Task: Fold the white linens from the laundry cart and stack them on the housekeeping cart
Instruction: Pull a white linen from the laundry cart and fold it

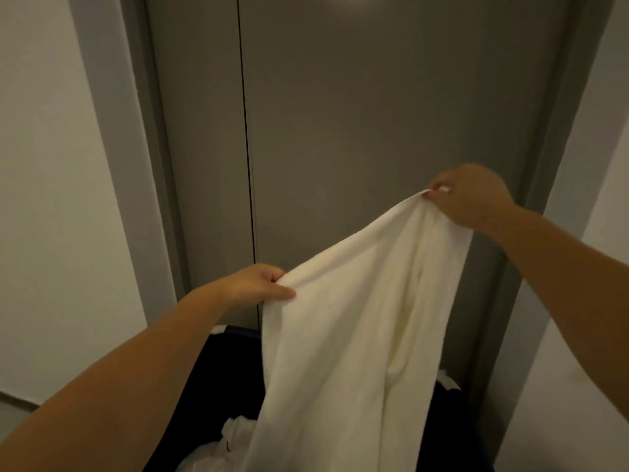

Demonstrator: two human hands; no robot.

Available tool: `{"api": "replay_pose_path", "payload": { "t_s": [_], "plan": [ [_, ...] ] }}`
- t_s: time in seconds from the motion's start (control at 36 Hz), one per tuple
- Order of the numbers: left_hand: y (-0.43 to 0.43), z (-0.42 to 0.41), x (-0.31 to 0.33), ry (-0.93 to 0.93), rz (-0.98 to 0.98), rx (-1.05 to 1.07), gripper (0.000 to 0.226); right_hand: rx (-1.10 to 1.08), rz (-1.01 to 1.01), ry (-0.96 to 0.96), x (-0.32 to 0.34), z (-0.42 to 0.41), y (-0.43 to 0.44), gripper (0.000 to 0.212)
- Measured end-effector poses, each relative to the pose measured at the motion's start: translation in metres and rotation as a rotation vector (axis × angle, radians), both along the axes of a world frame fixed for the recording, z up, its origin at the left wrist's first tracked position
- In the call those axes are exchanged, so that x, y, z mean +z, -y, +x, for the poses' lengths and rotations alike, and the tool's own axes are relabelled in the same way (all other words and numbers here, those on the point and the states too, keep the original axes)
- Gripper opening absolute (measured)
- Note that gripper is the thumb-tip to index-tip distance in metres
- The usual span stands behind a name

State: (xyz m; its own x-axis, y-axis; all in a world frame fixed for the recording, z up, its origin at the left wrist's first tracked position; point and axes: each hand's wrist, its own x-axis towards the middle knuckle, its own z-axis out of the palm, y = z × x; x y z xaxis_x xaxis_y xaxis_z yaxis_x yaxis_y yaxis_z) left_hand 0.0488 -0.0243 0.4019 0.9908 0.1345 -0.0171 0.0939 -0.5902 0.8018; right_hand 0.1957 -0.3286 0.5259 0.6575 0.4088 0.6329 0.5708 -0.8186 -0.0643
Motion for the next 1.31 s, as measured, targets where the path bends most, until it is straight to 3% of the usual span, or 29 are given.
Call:
{"api": "replay_pose_path", "payload": {
  "t_s": [0.11, 0.19, 0.33, 0.47, 0.56, 0.69, 0.81, 0.92, 1.03, 1.19, 1.31],
  "plan": [
    [-0.018, -0.003, 0.004, -0.004, 0.298, 0.059, 0.019, -0.083, 0.076, 0.002, 0.003, 0.011, 0.017, 0.028],
    [-0.013, 0.001, 0.015, 0.207, 0.442, 0.165, 0.017, -0.064, 0.062, -0.067, -0.004, 0.013, 0.014, 0.026],
    [0.009, 0.006, 0.023, 0.375, 0.454, 0.174, 0.025, 0.131, -0.102, -0.268, -0.026, 0.004, -0.002, 0.017],
    [0.035, 0.010, 0.026, 0.429, 0.473, 0.166, 0.027, 0.385, -0.159, -0.462, -0.050, -0.027, -0.037, 0.038],
    [0.045, 0.015, 0.024, 0.430, 0.489, 0.167, 0.027, 0.503, -0.157, -0.548, -0.068, -0.044, -0.060, 0.036],
    [0.049, 0.017, 0.022, 0.439, 0.466, 0.179, 0.027, 0.554, -0.062, -0.661, -0.091, -0.056, -0.085, 0.029],
    [0.046, 0.016, 0.020, 0.444, 0.450, 0.171, 0.029, 0.527, -0.059, -0.641, -0.101, -0.057, -0.097, 0.024],
    [0.041, 0.013, 0.016, 0.429, 0.380, 0.137, 0.031, 0.474, -0.091, -0.545, -0.106, -0.053, -0.104, 0.021],
    [0.029, -0.001, 0.011, 0.233, 0.260, 0.031, 0.016, 0.373, -0.143, -0.411, -0.089, -0.044, -0.092, 0.022],
    [0.023, -0.011, -0.002, -0.029, -0.230, -0.040, 0.018, 0.349, -0.160, -0.171, -0.053, -0.042, -0.084, 0.025],
    [0.017, -0.014, -0.003, -0.129, -0.391, -0.122, 0.011, 0.357, -0.114, -0.048, -0.023, -0.040, -0.075, 0.024]
  ]
}}
